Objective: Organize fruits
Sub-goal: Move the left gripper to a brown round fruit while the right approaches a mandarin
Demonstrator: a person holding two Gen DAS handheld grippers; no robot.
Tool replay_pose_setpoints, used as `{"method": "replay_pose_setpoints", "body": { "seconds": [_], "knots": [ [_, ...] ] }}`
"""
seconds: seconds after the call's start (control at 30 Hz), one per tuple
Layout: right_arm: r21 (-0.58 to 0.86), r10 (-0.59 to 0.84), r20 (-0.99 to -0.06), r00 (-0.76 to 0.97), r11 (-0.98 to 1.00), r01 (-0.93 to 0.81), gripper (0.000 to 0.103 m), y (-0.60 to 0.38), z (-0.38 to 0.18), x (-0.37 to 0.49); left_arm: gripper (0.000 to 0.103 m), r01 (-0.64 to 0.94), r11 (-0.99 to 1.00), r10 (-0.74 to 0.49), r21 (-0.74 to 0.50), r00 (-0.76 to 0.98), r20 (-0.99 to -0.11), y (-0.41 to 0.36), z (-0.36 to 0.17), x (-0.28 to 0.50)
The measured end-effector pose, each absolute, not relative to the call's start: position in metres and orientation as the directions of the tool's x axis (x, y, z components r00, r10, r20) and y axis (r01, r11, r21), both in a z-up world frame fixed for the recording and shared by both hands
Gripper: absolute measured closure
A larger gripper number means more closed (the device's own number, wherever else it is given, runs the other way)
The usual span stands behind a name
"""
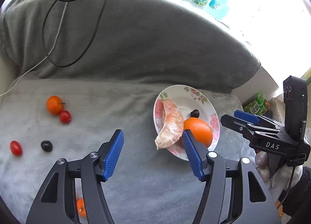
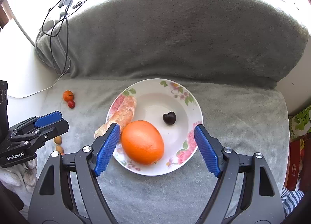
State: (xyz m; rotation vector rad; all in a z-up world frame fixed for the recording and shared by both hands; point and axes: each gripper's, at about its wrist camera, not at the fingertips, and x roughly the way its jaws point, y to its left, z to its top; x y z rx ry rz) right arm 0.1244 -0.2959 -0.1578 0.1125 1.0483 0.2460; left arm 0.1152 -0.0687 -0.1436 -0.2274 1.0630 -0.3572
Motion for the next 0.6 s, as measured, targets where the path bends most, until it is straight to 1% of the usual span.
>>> {"method": "replay_pose_setpoints", "body": {
  "seconds": [0.23, 0.53, 0.6],
  "knots": [
    [0.214, 0.29, -0.835, 0.467, 0.954, -0.209, 0.022, -0.257, -0.151, 0.105, 0.041, 0.091, 0.938, -0.339, -0.335, 0.454, -0.824, -0.022, -0.146, 0.093],
    [0.222, 0.363, -0.831, 0.421, 0.911, -0.347, 0.022, -0.198, -0.15, 0.083, 0.041, -0.035, 0.935, -0.299, -0.352, 0.453, -0.84, 0.032, -0.159, 0.068],
    [0.218, 0.376, -0.833, 0.406, 0.897, -0.384, 0.022, -0.184, -0.151, 0.079, 0.043, -0.056, 0.933, -0.294, -0.354, 0.446, -0.845, 0.042, -0.164, 0.064]
  ]
}}
